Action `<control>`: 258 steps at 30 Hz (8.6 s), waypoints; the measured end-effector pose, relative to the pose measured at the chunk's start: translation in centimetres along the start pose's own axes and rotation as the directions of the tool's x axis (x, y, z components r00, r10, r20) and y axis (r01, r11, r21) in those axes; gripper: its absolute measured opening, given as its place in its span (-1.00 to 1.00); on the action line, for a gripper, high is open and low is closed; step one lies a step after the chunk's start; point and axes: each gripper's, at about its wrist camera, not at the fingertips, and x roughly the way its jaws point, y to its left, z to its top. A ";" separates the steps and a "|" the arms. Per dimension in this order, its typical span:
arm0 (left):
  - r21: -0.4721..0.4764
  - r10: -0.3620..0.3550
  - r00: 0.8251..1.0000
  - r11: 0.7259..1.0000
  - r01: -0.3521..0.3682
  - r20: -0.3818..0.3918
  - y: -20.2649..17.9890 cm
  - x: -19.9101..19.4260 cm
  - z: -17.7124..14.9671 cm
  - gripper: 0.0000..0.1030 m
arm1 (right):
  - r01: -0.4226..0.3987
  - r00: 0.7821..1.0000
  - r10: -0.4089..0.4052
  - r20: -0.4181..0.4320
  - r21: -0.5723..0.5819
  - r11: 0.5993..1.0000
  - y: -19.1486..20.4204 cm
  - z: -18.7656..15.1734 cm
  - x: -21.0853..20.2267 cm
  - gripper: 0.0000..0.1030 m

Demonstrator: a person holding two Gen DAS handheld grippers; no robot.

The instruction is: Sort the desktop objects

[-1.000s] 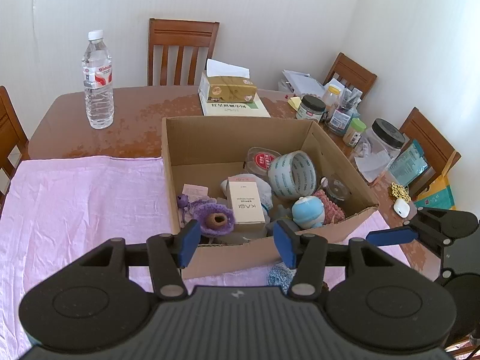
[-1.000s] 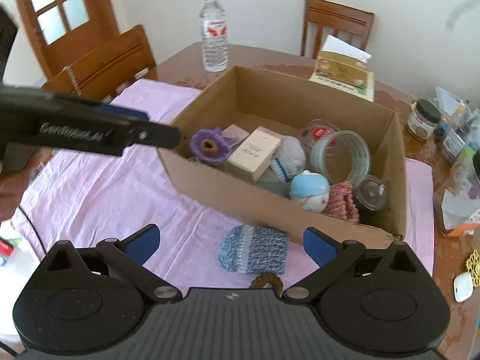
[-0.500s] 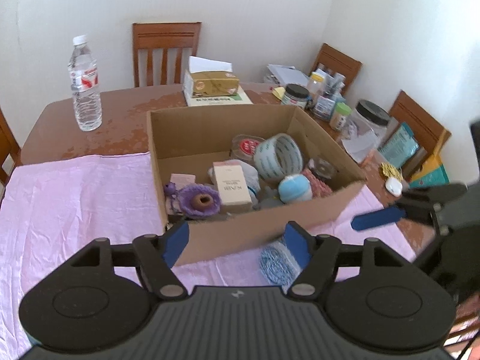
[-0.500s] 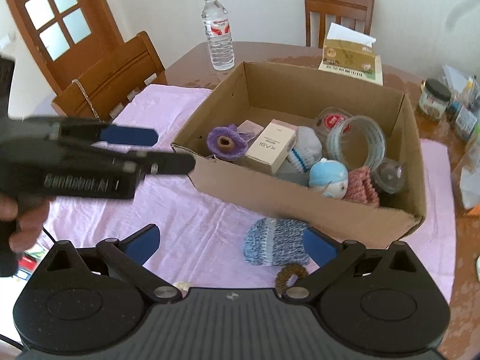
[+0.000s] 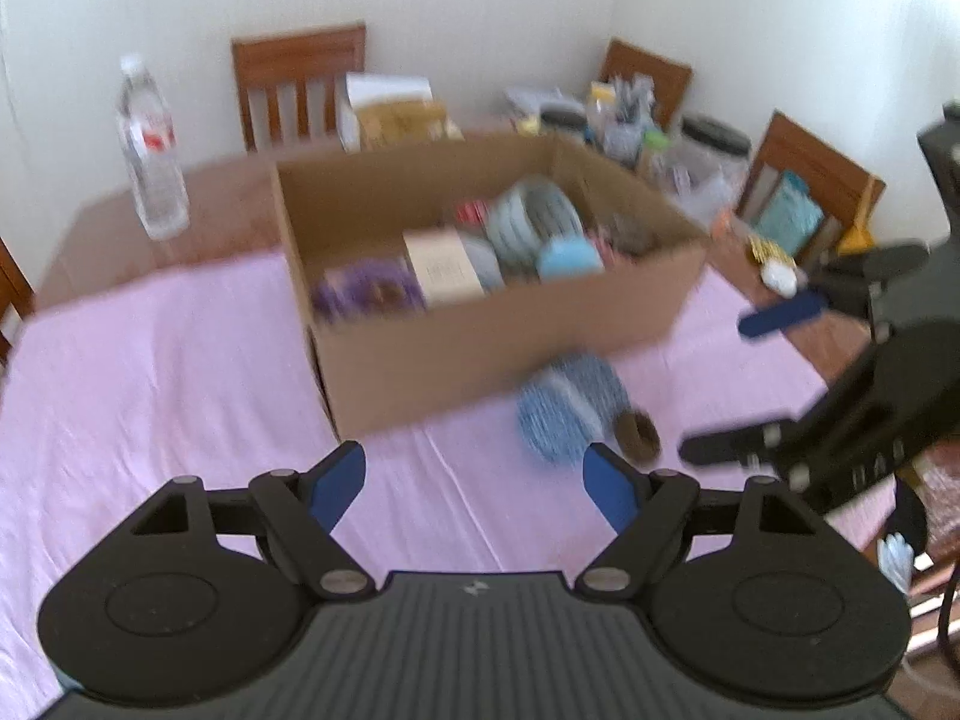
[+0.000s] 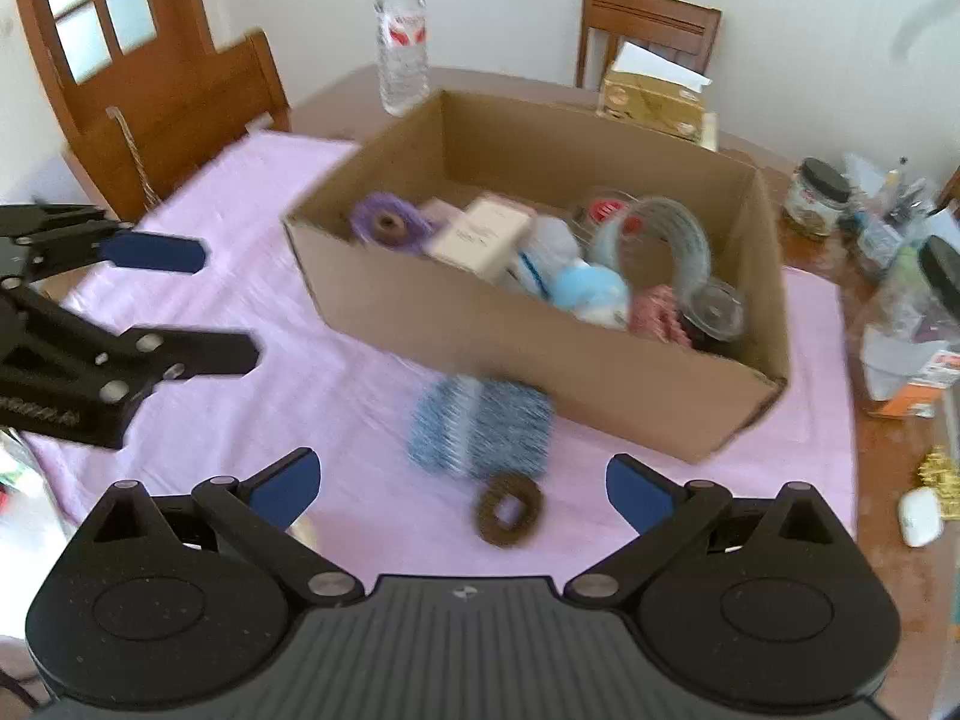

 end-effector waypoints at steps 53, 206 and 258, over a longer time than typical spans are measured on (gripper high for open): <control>0.070 -0.006 0.994 0.997 0.014 -0.110 -3.7 4.5 -5.7 -0.35 | -0.049 0.996 0.042 -0.077 -0.091 0.995 -1.8 -2.3 8.4 -0.06; 0.027 -0.045 0.986 0.998 0.050 -0.160 -2.0 4.9 -5.1 -0.50 | -0.003 0.987 0.002 -0.160 -0.003 1.000 -1.6 -3.2 8.3 -0.18; -0.137 -0.053 0.995 0.988 0.065 0.089 1.5 1.2 9.7 0.78 | 0.032 0.991 -0.039 0.127 0.056 0.998 -4.1 4.6 -2.0 1.00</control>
